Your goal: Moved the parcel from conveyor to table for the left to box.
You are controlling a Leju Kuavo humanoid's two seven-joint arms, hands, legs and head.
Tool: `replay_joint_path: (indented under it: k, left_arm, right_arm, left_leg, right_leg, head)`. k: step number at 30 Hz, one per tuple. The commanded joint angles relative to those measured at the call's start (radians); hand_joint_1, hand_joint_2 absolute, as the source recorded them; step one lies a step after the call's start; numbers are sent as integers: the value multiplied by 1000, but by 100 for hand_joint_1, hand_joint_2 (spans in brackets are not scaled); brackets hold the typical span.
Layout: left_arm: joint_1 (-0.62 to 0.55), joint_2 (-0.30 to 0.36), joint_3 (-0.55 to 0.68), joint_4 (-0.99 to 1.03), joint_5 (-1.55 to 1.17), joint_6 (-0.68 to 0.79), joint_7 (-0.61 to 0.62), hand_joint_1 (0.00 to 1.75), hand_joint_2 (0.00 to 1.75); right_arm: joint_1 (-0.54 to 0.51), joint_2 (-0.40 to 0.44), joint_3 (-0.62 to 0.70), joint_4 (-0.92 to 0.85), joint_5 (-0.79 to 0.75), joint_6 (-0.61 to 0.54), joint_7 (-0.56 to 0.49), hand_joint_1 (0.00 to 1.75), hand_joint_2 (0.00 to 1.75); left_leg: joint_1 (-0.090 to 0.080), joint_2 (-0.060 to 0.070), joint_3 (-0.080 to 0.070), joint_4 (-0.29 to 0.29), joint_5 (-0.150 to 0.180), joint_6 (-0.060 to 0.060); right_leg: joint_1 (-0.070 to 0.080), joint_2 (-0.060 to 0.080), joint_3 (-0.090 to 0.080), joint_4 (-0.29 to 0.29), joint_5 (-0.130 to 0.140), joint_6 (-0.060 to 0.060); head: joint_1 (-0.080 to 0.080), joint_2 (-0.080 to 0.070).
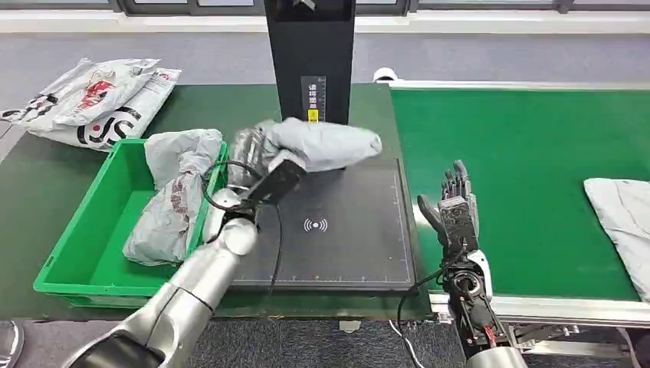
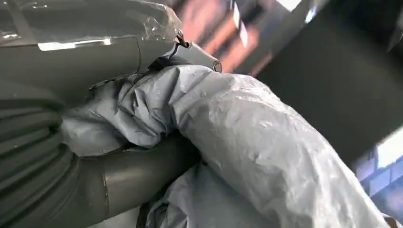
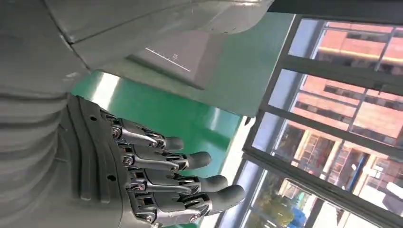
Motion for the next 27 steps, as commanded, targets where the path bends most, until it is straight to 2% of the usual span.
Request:
replay_joint_path:
  k: [1, 4, 6, 9, 11, 14, 15, 17, 18, 19, 20, 22, 23, 24, 26, 27]
  left_arm:
    - [5, 78, 175, -99, -47, 163, 45, 175, 175]
    - [31, 55, 407, -122, -146, 172, 18, 175, 175]
    - [60, 18, 611, -182, -228, 172, -70, 175, 175]
    - [65, 17, 647, -184, -237, 172, -97, 175, 175]
    - [88, -30, 800, -315, -575, 172, -44, 175, 175]
    - [88, -22, 807, -310, -606, 172, -30, 175, 175]
    - [88, -22, 807, -310, -606, 172, -30, 175, 175]
    - [99, 22, 770, -306, -755, 172, 105, 175, 175]
    - [115, 70, 683, -295, -844, 172, 249, 175, 175]
    - [134, 105, 631, -295, -845, 172, 316, 175, 175]
    - [117, 222, 464, -104, -856, 172, 546, 175, 175]
    - [34, 291, 277, 169, -856, 170, 769, 175, 175]
    - [3, 262, 327, 271, -836, 23, 732, 175, 175]
    - [-14, 263, 293, 345, -856, -73, 772, 175, 175]
    - [-11, 233, 340, 385, -806, -83, 686, 175, 175]
    - [-8, 228, 340, 386, -807, -78, 688, 175, 175]
  right_arm:
    - [7, 29, -74, -37, -1, -19, 10, 0, 175]
    - [27, 35, -93, -66, 20, -10, 27, 0, 175]
    - [33, 42, -104, -58, 34, -4, 24, 0, 175]
    - [33, 45, -105, -54, 37, -4, 21, 0, 175]
    - [16, 50, -106, -34, 39, -3, 15, 0, 175]
    - [11, 49, -106, -31, 39, -5, 17, 0, 175]
    - [11, 49, -106, -31, 39, -5, 17, 0, 175]
    - [9, 47, -106, -38, 39, -3, 25, 0, 175]
    - [13, 47, -107, -46, 40, -1, 29, 0, 175]
    - [17, 46, -107, -51, 41, 0, 34, 0, 175]
    - [17, 46, -108, -50, 44, 1, 38, 0, 175]
    - [2, 49, -113, -30, 52, 4, 40, 0, 175]
    - [-13, 51, -116, -11, 63, 6, 40, 0, 175]
    - [-27, 54, -118, 6, 70, 11, 38, 0, 175]
    - [-42, 57, -126, 24, 81, 13, 36, 0, 175]
    - [-42, 55, -127, 23, 81, 14, 36, 0, 175]
  left_leg:
    - [1, 5, 4, -3, 0, -1]
    - [1, 6, 3, -2, -1, 0]
    - [1, 7, 4, -3, -1, 0]
    - [1, 7, 2, -2, -1, -1]
    - [1, 5, 2, -2, -1, -1]
    - [2, 11, 4, -3, -2, 0]
    - [2, 6, 1, 0, -1, 0]
    - [1, 5, 1, -1, -1, 0]
    - [1, 5, 0, -1, -1, 0]
    - [1, 7, 2, -2, -1, -1]
    - [1, 8, 3, -3, -1, -1]
    - [1, 4, 4, -5, 1, -1]
    - [1, -2, 2, -3, 2, -1]
    - [1, -3, 2, -3, 2, -1]
    - [1, 0, 4, -4, 3, -1]
    - [1, 2, 2, -2, 1, -1]
  right_leg:
    - [1, 2, 3, -3, 1, -2]
    - [1, 5, 1, -1, 1, -1]
    - [1, 5, 2, -2, 1, -1]
    - [2, 5, 1, -2, 1, -1]
    - [1, 4, 1, -1, 0, -1]
    - [2, 9, 1, -3, 1, -2]
    - [2, 5, -1, 0, 0, -1]
    - [1, 4, 0, -1, 0, -1]
    - [1, 4, -1, 0, 0, -1]
    - [1, 6, -1, -1, 0, -1]
    - [1, 6, 1, -2, 0, -2]
    - [1, 2, 3, -3, 1, -2]
    - [1, -3, 2, -1, -1, -2]
    - [1, -4, 2, -1, -1, -2]
    - [1, -2, 2, -2, 1, -2]
    - [1, 0, 0, -1, 0, -2]
  head:
    - [0, 0]
    - [0, 0]
    - [0, 0]
    - [0, 0]
    - [0, 0]
    - [0, 0]
    - [0, 0]
    - [0, 0]
    - [0, 0]
    - [0, 0]
    - [0, 0]
    - [0, 0]
    - [0, 0]
    - [0, 0]
    - [0, 0]
    - [0, 0]
